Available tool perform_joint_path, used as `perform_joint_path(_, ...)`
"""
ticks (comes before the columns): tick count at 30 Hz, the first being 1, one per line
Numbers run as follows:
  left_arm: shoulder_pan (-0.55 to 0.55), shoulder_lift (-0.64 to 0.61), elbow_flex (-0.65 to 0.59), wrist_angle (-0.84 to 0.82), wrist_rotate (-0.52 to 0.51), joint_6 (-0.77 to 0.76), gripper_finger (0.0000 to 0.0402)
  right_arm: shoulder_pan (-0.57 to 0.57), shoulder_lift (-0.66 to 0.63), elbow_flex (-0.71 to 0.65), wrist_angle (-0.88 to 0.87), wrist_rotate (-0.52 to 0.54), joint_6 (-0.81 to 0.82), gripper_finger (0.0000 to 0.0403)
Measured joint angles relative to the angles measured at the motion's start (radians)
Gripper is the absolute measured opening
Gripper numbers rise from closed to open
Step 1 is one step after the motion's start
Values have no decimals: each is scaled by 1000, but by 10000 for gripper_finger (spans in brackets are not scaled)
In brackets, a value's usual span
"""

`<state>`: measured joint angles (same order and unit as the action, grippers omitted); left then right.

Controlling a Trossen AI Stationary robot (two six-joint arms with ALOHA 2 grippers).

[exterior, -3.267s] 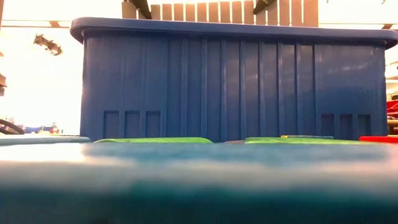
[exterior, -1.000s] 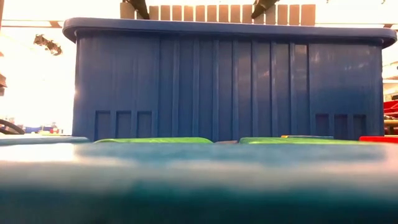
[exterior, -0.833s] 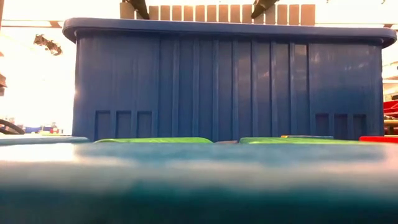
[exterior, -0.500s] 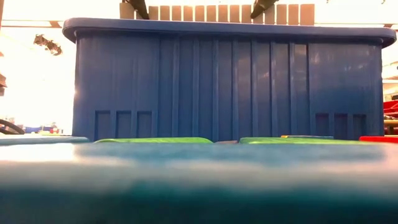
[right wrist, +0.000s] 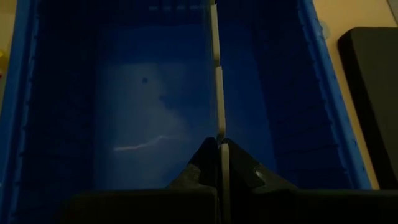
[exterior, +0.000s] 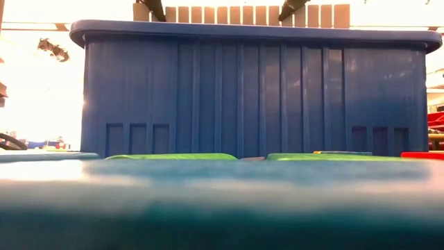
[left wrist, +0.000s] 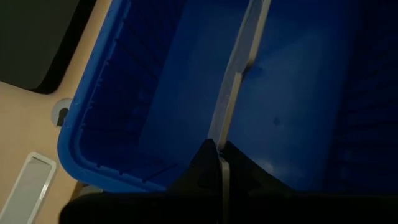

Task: Sort Items/Unsort Items

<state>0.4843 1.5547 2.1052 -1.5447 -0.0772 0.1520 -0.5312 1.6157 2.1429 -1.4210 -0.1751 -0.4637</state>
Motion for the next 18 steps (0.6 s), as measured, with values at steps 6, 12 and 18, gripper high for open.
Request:
perform_joint_path(6,0,0,0,-1,0,0,1,0,0,0,9,2,9,0)
perform_joint_path(12,0,0,0,-3,0,0,1,0,0,0,7,-3,27,0)
perform_joint_path(18,0,1,0,-3,2,0,1,0,0,1,-13,-24,44,0)
